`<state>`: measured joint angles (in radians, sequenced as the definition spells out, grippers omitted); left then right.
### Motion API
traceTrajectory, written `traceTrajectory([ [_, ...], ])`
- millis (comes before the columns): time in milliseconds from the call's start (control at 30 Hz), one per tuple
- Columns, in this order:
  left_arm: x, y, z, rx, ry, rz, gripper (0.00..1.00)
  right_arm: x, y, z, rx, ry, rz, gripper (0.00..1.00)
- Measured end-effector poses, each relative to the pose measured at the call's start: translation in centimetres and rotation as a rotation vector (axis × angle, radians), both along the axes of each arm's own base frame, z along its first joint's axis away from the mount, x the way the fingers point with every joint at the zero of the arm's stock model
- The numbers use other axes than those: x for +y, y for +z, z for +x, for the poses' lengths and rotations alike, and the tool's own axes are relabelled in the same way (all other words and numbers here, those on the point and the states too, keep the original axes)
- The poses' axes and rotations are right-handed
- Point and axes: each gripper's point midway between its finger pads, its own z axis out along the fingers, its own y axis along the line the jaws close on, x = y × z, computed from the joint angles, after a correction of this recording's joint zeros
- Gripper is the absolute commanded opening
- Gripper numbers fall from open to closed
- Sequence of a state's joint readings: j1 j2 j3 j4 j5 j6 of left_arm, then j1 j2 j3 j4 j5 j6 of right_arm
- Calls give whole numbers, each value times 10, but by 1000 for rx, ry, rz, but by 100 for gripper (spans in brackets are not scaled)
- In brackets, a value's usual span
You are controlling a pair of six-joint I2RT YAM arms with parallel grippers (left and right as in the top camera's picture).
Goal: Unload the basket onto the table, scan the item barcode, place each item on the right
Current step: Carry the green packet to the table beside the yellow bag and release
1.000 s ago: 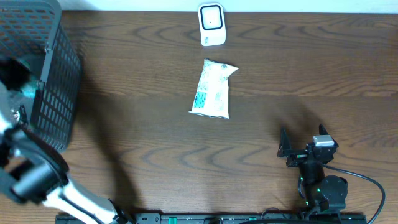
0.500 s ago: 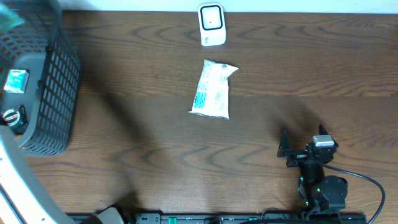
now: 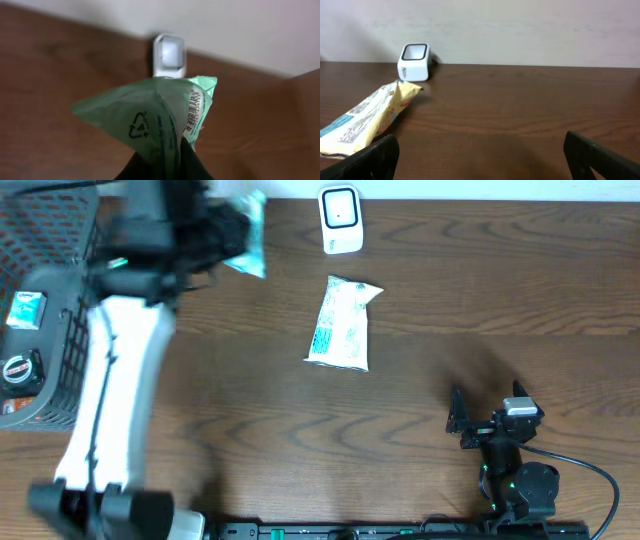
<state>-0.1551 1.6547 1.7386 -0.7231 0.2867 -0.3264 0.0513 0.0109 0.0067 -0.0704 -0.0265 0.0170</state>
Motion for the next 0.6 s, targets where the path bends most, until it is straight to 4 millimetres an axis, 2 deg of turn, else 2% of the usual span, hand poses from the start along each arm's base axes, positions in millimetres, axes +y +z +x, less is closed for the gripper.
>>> traceTrajectory([
  [133,-15,-62,17,104,5,139,8,0,0,0,0,0,0,99],
  [300,-30,-127,25,221,-17,234,8,0,0,0,0,0,0,99],
  [400,-40,-170,23,308,-41,278,9,0,0,0,0,0,0,99],
  [600,-56,-236,8,452,-92,343,9,0,0,0,0,0,0,99],
])
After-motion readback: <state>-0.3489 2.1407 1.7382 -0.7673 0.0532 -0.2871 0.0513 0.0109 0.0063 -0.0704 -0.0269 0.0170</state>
